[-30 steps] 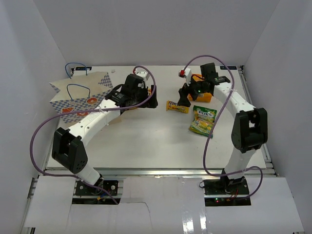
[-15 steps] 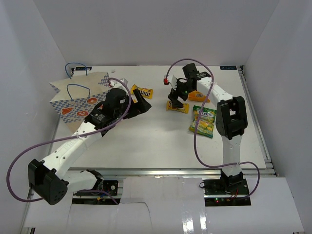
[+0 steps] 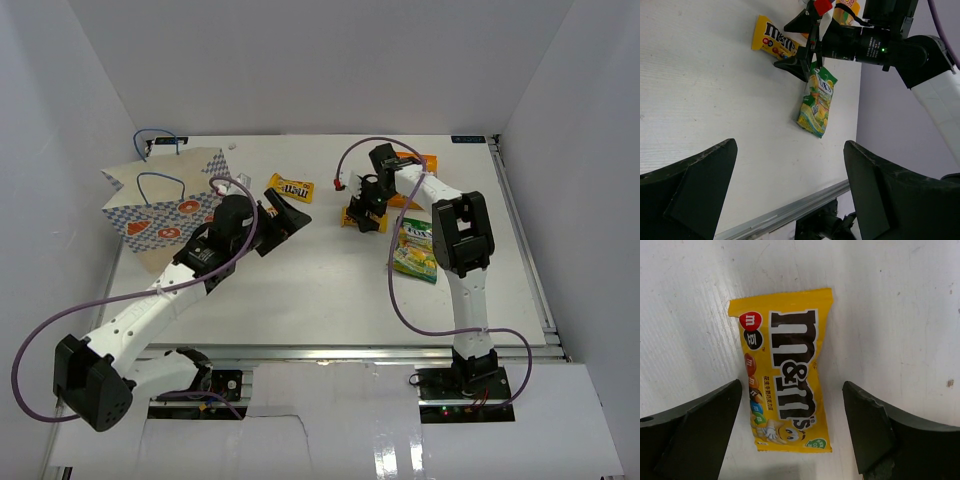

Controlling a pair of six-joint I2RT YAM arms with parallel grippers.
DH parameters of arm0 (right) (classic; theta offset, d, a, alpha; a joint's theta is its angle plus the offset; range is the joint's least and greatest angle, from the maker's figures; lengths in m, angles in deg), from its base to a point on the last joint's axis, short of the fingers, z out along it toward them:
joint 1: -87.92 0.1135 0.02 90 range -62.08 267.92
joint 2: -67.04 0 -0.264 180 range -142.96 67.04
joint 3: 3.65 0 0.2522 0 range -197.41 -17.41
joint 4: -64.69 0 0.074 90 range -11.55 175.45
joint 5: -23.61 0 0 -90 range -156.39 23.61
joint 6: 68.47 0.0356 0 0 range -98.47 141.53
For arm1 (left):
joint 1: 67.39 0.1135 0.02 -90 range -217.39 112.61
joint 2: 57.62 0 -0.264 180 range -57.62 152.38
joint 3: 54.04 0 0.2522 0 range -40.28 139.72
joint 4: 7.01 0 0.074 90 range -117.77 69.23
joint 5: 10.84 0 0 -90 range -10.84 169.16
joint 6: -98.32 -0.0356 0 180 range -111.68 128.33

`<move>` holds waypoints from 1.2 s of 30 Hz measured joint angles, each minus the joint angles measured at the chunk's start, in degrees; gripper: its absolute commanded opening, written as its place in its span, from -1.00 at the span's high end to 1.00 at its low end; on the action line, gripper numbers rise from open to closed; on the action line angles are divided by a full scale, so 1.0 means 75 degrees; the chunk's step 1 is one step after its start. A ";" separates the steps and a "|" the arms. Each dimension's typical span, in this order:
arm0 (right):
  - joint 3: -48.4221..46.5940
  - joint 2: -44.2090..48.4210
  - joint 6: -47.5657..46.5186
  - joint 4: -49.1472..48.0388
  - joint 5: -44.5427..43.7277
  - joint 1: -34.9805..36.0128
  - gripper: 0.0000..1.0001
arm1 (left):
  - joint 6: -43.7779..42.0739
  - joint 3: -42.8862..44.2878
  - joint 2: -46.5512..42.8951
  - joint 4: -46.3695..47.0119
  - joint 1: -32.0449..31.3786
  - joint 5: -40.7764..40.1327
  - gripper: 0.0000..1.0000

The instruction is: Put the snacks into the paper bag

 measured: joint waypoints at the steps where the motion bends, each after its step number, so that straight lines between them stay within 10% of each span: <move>1: -0.0015 -0.0009 -0.0006 -0.0003 -0.0003 0.0000 -0.68 | 0.0085 -0.0067 -0.0073 0.0026 0.0000 0.0006 -0.96; 6: -0.0017 -0.0023 -0.0058 0.0058 0.0152 0.0000 0.03 | 0.0729 -0.0527 -0.0565 0.0341 0.0000 0.0012 -0.96; 12: 0.0574 0.0321 0.0015 -0.0026 0.0761 -0.0064 0.40 | 0.1614 -0.0857 -0.0612 0.0860 0.0000 0.0306 -0.96; 36: 0.2836 0.3893 0.3701 -0.0982 0.4669 0.0329 0.52 | 0.2049 -0.0589 0.1676 0.3104 0.0000 0.1518 -0.96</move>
